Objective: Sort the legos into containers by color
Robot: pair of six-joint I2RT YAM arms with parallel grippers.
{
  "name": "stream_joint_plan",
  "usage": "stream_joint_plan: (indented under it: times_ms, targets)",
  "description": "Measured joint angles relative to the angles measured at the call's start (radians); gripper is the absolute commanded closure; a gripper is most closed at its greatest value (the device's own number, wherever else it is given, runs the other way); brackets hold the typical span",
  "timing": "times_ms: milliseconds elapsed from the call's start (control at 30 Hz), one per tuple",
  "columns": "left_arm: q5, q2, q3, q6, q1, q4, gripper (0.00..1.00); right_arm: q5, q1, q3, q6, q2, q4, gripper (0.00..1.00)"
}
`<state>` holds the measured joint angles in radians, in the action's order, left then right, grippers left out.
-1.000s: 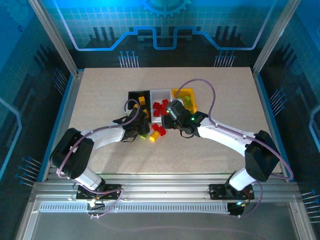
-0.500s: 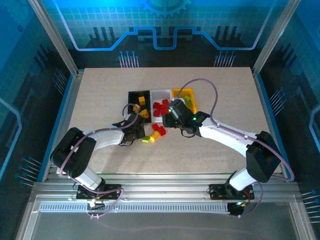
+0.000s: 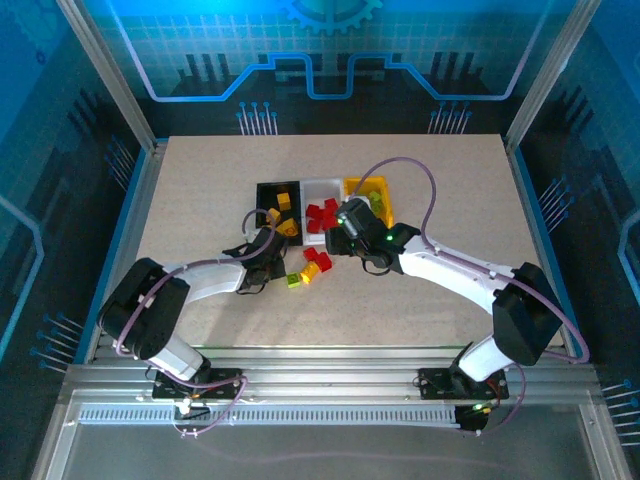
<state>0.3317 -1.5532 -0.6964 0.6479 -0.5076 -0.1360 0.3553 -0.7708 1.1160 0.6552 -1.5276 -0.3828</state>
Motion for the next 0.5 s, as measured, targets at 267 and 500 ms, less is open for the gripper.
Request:
stream_joint_plan:
  times_ms: [267,500]
  targets:
    - [-0.001,0.191,-0.011,0.0,-0.085,-0.119,0.69,0.0,0.02,-0.05,0.013,0.066,0.003,0.3]
    - [-0.014,0.133,-0.254,-0.002,-0.185,-0.195,0.69,0.009,0.061,-0.192,0.04,0.218,-0.001,0.3]
